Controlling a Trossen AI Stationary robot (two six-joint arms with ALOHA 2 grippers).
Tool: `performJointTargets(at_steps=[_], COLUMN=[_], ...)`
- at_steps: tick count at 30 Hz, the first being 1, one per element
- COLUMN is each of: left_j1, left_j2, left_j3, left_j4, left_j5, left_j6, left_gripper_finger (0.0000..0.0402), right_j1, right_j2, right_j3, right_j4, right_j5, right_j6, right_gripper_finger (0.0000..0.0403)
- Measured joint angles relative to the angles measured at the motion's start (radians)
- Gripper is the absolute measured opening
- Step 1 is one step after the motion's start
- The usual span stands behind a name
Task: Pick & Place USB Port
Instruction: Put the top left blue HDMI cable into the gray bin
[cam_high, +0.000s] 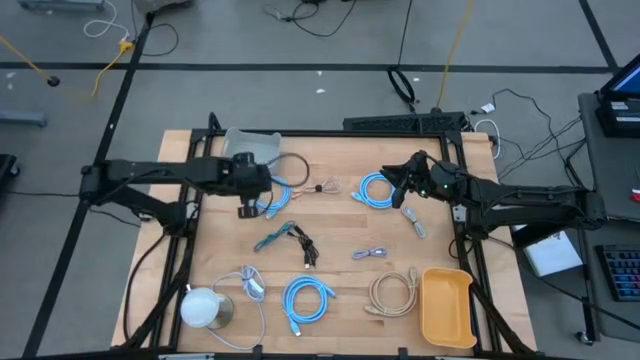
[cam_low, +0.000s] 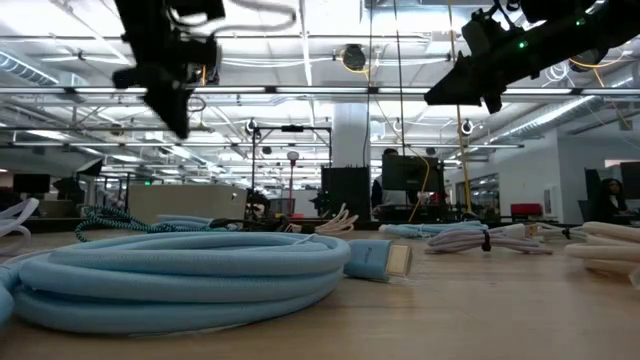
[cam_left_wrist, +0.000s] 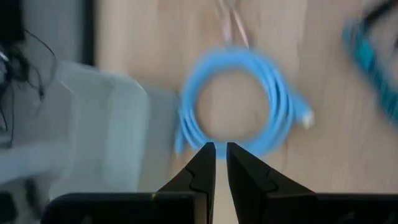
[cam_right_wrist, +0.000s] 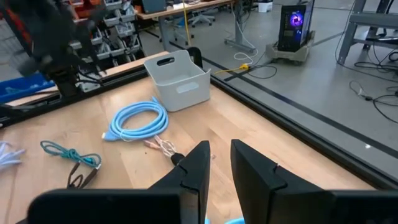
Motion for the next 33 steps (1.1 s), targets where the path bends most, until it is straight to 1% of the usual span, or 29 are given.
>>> performJointTargets(at_steps=[4,7,9,13,17,19,22,25,28,31,33], left_j1=[0.003,0.002,0.003,0.003,0.003,0.003,0.004,0.004,0.003,-0.005,-0.006], left_j2=[0.020,0.019,0.012,0.014,0.013,0.013,0.035,0.082,0.138,0.173,0.184], left_j3=[-0.059,-0.072,-0.072,-0.072,-0.072,-0.072,-0.071,-0.071,-0.071,-0.071,-0.071], left_j4=[-0.017,-0.022,-0.026,-0.026,0.051,0.081,0.112,0.105,0.077,0.077,0.077], left_j5=[0.100,0.107,0.076,0.072,0.075,0.105,0.187,0.208,0.196,0.110,0.067], left_j6=[0.002,-0.015,-0.028,0.010,-0.005,-0.039,-0.057,-0.068,-0.053,0.008,0.006], left_gripper_finger=[0.0047,0.0047,0.0047,0.0047,0.0047,0.0047,0.0047,0.0047,0.0047,0.0047,0.0047], right_j1=[0.000,0.000,0.000,0.001,0.001,0.001,0.001,0.001,0.001,0.001,0.001], right_j2=[0.000,0.000,0.000,0.000,0.000,0.000,0.000,0.000,0.000,0.000,0.000], right_j3=[0.000,0.000,0.000,0.000,0.000,0.000,0.000,0.000,0.000,0.000,0.000], right_j4=[-0.014,-0.024,-0.028,-0.028,-0.028,-0.028,-0.028,-0.028,-0.028,-0.028,-0.028], right_j5=[0.000,0.000,0.000,0.000,0.000,0.001,0.001,0.001,0.001,0.001,0.001], right_j6=[0.000,0.005,0.008,0.010,0.011,0.011,0.012,0.012,0.012,0.012,0.012], right_gripper_finger=[0.0061,0.0061,0.0061,0.0061,0.0061,0.0061,0.0061,0.0061,0.0061,0.0061,0.0061])
